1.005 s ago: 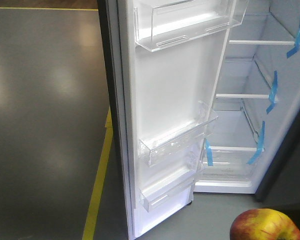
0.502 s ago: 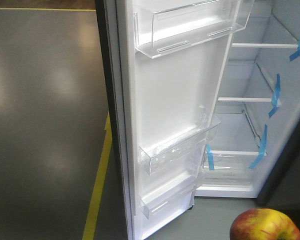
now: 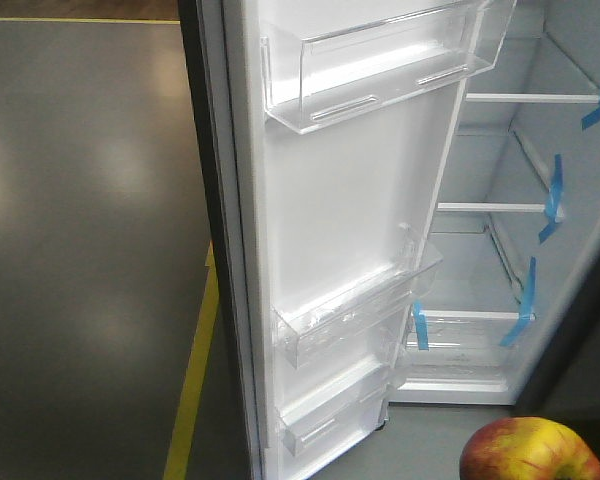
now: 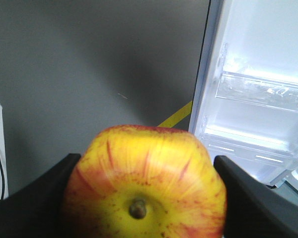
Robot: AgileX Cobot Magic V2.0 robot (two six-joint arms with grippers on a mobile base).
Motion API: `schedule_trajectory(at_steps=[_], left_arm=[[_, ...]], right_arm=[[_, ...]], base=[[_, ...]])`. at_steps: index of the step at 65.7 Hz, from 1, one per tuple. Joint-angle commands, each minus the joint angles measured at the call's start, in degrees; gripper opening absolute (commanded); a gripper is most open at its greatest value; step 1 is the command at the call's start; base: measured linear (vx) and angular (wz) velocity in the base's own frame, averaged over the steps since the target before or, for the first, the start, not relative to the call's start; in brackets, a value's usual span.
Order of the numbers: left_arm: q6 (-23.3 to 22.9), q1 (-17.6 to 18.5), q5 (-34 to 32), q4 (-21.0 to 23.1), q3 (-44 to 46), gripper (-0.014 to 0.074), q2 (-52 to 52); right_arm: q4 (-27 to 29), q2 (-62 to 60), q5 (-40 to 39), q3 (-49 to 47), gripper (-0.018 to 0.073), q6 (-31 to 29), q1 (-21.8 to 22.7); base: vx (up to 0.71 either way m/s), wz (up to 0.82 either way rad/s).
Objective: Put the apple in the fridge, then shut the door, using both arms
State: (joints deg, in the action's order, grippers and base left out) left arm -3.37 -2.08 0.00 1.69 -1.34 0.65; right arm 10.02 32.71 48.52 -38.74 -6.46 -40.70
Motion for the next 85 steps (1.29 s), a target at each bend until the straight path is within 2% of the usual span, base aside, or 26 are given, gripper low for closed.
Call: schedule_trajectory(at_steps=[1,85], left_arm=[[-0.42,0.30,-4.23,0.21,-1.72,-0.0006,0.91],[-0.42,0.30,-4.23,0.21,-1.72,-0.0006,0.91]], right_arm=[[0.65,0.18,-3.67,-1.50,0.0186,-0.32,0.03],[0.65,0.18,-3.67,-1.50,0.0186,-0.32,0.03]], base=[[0.08,-0.01],[0.06,-0.02]])
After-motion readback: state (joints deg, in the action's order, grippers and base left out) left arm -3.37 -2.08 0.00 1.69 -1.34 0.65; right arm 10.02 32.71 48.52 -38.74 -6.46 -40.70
